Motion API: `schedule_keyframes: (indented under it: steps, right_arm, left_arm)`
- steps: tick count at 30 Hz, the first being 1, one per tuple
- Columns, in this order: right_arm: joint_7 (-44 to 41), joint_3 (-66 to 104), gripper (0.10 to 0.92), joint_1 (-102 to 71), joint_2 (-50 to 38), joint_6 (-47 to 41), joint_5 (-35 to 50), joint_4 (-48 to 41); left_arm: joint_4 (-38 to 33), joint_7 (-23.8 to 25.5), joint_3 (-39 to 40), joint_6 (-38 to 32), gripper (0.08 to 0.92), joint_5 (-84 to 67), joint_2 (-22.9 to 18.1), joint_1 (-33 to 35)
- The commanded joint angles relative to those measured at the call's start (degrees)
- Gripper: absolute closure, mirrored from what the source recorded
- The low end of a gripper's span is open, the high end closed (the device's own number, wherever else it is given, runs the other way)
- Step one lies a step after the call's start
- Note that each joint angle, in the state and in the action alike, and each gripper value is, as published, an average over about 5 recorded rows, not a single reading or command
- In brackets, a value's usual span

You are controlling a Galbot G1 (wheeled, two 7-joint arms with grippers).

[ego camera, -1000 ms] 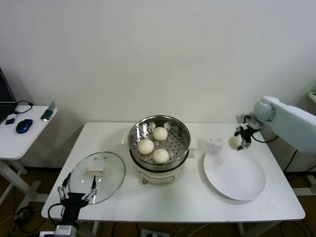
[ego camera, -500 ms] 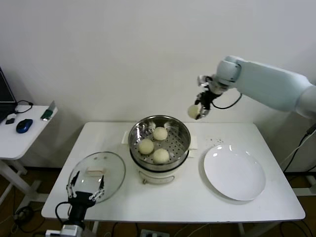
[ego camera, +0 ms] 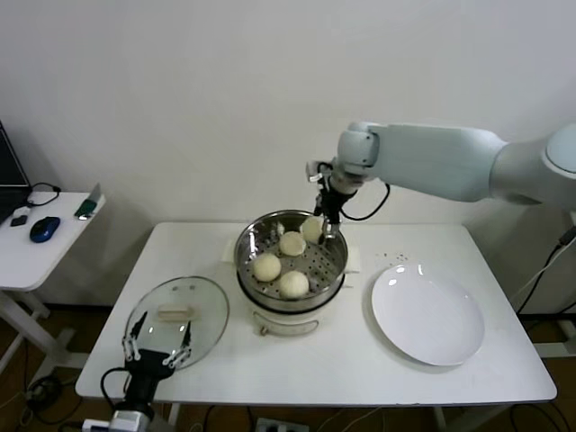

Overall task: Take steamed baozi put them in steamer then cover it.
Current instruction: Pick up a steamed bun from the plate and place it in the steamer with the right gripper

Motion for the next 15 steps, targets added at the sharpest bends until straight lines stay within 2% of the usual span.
schedule_keyframes:
  steps: [1, 11, 15]
  right_arm:
    - [2.05, -4.42, 0.321, -3.23, 2.83, -1.13, 0.08, 2.39]
    - [1.2, -3.16, 0.322, -6.59, 3.85, -0.47, -4.13, -1.63]
    - [0.95, -2.35, 0.276, -6.66, 3.64, -0.63, -5.29, -2.26]
  left_arm:
    - [0.45, 0.09, 0.03, -0.07, 0.177, -0.03, 0.43, -0.04]
    - [1.3, 0.08, -0.53, -0.27, 0.177, -0.18, 0.55, 0.0]
    - [1.4, 0.07, -0.54, -0.32, 0.177, -0.16, 0.7, 0.05]
